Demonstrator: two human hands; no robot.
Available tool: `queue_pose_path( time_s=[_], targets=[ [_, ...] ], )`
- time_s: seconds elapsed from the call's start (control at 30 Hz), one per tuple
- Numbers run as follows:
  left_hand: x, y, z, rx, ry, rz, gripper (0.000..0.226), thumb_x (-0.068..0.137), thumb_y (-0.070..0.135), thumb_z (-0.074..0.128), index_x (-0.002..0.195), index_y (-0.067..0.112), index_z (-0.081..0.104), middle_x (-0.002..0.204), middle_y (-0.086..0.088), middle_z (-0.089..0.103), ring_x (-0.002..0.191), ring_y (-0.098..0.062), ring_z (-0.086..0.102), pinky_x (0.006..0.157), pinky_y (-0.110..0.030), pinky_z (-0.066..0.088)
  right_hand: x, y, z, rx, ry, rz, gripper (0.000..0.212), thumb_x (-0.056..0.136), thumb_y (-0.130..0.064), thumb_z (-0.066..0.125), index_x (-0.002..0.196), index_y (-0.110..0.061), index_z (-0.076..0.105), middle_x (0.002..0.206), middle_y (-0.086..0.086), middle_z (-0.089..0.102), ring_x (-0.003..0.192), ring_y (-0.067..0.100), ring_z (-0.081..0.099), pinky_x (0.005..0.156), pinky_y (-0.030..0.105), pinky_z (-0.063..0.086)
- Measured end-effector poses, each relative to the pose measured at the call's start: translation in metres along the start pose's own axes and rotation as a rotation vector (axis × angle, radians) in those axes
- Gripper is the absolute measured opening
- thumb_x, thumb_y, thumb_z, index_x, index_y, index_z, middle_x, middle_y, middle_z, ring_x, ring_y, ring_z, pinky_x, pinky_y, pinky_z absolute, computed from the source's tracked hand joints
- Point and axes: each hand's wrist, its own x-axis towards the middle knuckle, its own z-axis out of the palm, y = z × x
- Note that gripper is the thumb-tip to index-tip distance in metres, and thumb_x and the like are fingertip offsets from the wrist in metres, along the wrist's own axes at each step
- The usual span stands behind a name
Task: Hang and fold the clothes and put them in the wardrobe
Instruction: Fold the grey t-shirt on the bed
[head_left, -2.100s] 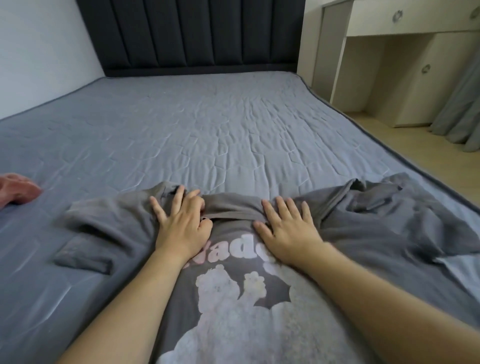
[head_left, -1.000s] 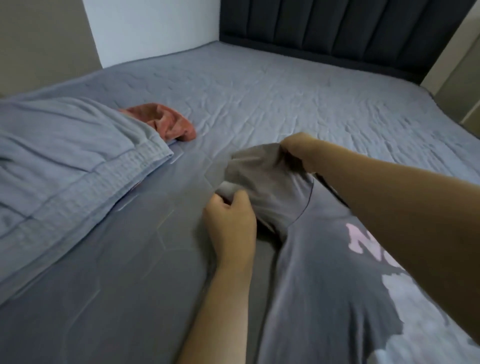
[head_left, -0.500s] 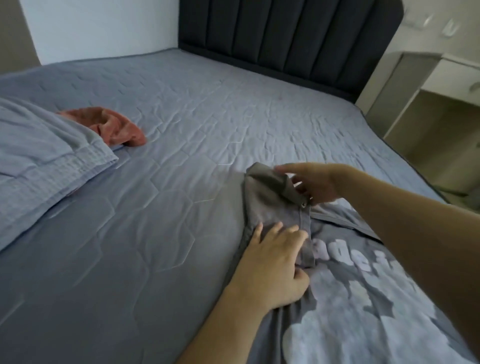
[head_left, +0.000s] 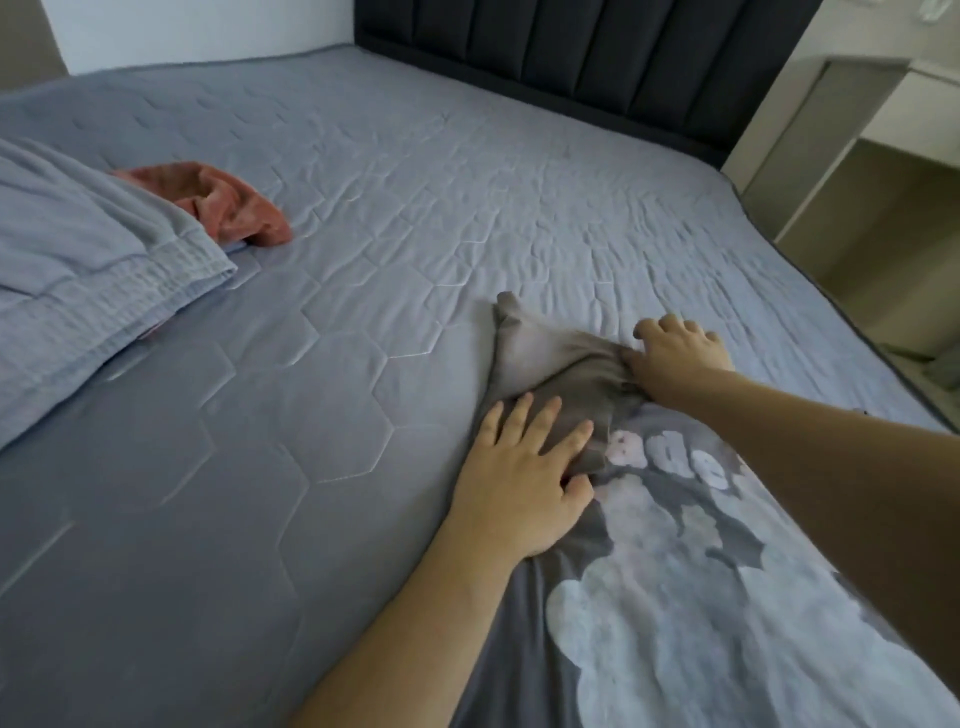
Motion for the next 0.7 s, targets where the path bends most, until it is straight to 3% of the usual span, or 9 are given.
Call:
queue_pose_path(
  time_s=[0.1, 0.2, 0.3, 0.37, 0.47, 0.53, 0.6, 0.7],
  targets=[
    [0.004, 0.003, -0.001, 0.066, -0.071, -0.006, 0.072, 0.084, 0.067, 0.007, 0.153, 0.045, 0.007, 0.165, 0.002, 0.001, 0.151, -0.023, -0.004, 0.120, -0.049, -0.006, -0.040, 0.070, 0.006, 0.100, -0.068, 0.188, 0.048, 0.094, -0.049, 0.039, 0.132, -0.019, 0.044, 0.136, 0.012, 0.045, 0.124, 0.036, 0.042, 0.100, 0.047, 0.035],
    [0.009, 0.006, -0.010, 0.109, -0.205, -0.053, 0.070, 0.084, 0.068, 0.008, 0.151, 0.049, -0.001, 0.165, 0.006, -0.006, 0.150, -0.020, -0.010, 0.119, -0.048, -0.009, -0.094, 0.145, 0.013, 0.251, -0.145, 0.488, 0.055, 0.093, -0.048, 0.039, 0.138, -0.018, 0.037, 0.144, 0.015, 0.037, 0.130, 0.038, 0.037, 0.104, 0.049, 0.031],
    [0.018, 0.025, -0.020, 0.113, -0.343, -0.179, 0.064, 0.093, 0.056, 0.020, 0.153, 0.046, 0.001, 0.164, 0.008, -0.009, 0.150, -0.019, -0.012, 0.117, -0.051, -0.013, -0.141, 0.215, 0.023, 0.519, -0.180, 0.827, 0.062, 0.097, -0.047, 0.042, 0.145, -0.009, 0.032, 0.147, 0.017, 0.035, 0.132, 0.036, 0.036, 0.112, 0.048, 0.027],
    [0.028, 0.051, -0.027, 0.060, -0.367, -0.261, 0.063, 0.095, 0.047, 0.024, 0.155, 0.036, 0.008, 0.164, 0.008, -0.005, 0.151, -0.019, -0.008, 0.117, -0.052, -0.012, -0.166, 0.251, 0.032, 0.710, -0.208, 0.960, 0.058, 0.097, -0.038, 0.049, 0.140, -0.001, 0.039, 0.136, 0.017, 0.043, 0.122, 0.031, 0.043, 0.111, 0.048, 0.032],
    [0.052, 0.099, -0.036, 0.039, -0.345, -0.304, 0.059, 0.093, 0.038, 0.037, 0.150, 0.030, 0.027, 0.163, 0.004, 0.009, 0.150, -0.022, 0.004, 0.119, -0.050, -0.004, -0.186, 0.280, 0.045, 0.989, -0.121, 1.044, 0.062, 0.088, -0.044, 0.058, 0.130, 0.001, 0.047, 0.132, 0.022, 0.047, 0.115, 0.038, 0.050, 0.095, 0.043, 0.046],
    [0.072, 0.137, -0.039, 0.055, -0.310, -0.279, 0.049, 0.090, 0.032, 0.046, 0.139, 0.030, 0.045, 0.157, 0.000, 0.027, 0.144, -0.026, 0.021, 0.118, -0.043, 0.011, -0.190, 0.290, 0.053, 1.332, -0.042, 0.990, 0.043, 0.086, -0.029, 0.064, 0.113, 0.004, 0.057, 0.103, 0.021, 0.059, 0.087, 0.033, 0.058, 0.070, 0.037, 0.050],
    [0.098, 0.179, -0.042, -0.009, -0.285, -0.242, 0.040, 0.088, 0.020, 0.050, 0.127, 0.026, 0.060, 0.145, -0.005, 0.046, 0.133, -0.029, 0.040, 0.107, -0.032, 0.033, -0.193, 0.298, 0.059, 1.478, -0.117, 0.928, 0.014, 0.085, -0.013, 0.064, 0.079, -0.002, 0.058, 0.066, 0.015, 0.052, 0.051, 0.024, 0.044, 0.043, 0.026, 0.036],
    [0.151, 0.250, -0.035, -0.148, -0.301, -0.208, 0.039, 0.090, 0.010, 0.046, 0.124, 0.020, 0.062, 0.133, -0.005, 0.057, 0.120, -0.026, 0.054, 0.090, -0.026, 0.043, -0.200, 0.318, 0.068, 1.590, -0.227, 0.853, 0.023, 0.081, -0.003, 0.061, 0.065, -0.010, 0.046, 0.052, 0.009, 0.037, 0.039, 0.017, 0.029, 0.035, 0.016, 0.022]
  ],
)
